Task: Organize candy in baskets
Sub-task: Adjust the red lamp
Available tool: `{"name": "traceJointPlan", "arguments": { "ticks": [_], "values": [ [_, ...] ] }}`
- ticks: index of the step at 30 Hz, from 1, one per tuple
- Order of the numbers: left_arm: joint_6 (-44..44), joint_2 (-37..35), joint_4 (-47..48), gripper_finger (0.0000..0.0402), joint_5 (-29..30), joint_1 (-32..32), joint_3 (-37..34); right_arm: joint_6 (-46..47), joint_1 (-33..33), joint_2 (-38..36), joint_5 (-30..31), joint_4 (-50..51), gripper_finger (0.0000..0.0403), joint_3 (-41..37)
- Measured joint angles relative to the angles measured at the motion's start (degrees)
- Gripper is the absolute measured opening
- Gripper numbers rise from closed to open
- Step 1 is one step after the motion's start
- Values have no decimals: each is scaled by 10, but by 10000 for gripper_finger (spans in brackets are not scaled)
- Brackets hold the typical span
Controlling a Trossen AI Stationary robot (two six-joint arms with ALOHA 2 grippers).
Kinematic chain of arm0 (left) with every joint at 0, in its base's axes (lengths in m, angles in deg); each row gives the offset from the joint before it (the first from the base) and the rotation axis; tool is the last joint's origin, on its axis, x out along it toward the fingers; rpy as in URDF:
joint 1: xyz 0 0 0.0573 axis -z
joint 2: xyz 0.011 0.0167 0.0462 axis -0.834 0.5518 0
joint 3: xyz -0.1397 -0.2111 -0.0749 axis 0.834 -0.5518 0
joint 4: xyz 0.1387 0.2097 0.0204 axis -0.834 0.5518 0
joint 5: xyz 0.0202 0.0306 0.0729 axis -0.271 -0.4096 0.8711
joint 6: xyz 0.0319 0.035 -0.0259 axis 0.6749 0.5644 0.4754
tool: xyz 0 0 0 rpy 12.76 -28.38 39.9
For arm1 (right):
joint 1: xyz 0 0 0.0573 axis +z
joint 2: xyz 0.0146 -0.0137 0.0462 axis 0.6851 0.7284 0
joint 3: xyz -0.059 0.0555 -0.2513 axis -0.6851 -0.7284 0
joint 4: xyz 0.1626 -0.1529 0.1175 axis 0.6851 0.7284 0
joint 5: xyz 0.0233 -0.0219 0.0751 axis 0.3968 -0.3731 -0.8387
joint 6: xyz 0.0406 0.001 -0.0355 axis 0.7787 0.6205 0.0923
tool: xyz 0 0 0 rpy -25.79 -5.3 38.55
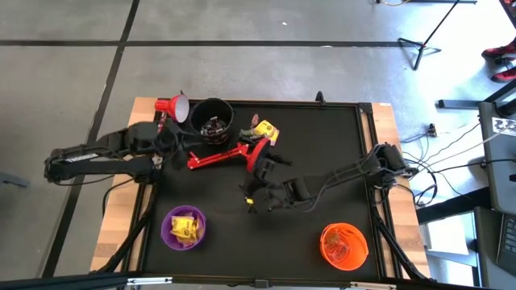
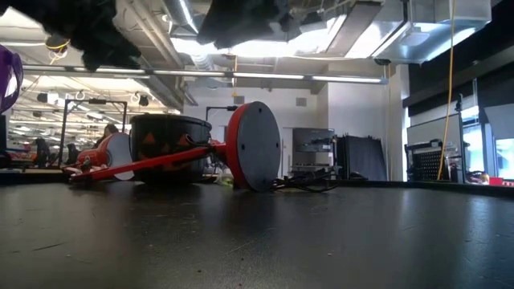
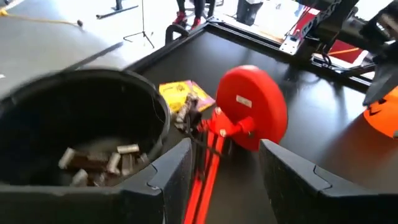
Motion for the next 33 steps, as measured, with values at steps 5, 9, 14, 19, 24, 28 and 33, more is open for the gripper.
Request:
{"name": "traceJointPlan", "arguments": {
  "ticks": [5,9,14,19,24,28,33],
  "values": [
    [-46,-23,-1,175,1,23,-68,-92,-17,18,-9,-59,186,0],
    [-55,0,-36,167,-11,53,-82,-94,-29,21,-10,-68,186,0],
    [-62,62,-32,158,17,98,-84,-124,-45,21,-13,-66,186,0],
    [-76,153,-24,152,60,142,-84,-125,-54,21,-4,-67,186,0],
    [-91,241,-11,152,119,171,-84,-125,-54,21,6,-68,186,0],
    [-91,292,-13,152,128,176,-84,-125,-53,21,6,-67,186,0],
    [-87,320,-20,173,118,175,-84,-122,-53,21,-3,-68,186,0]
  ]
}}
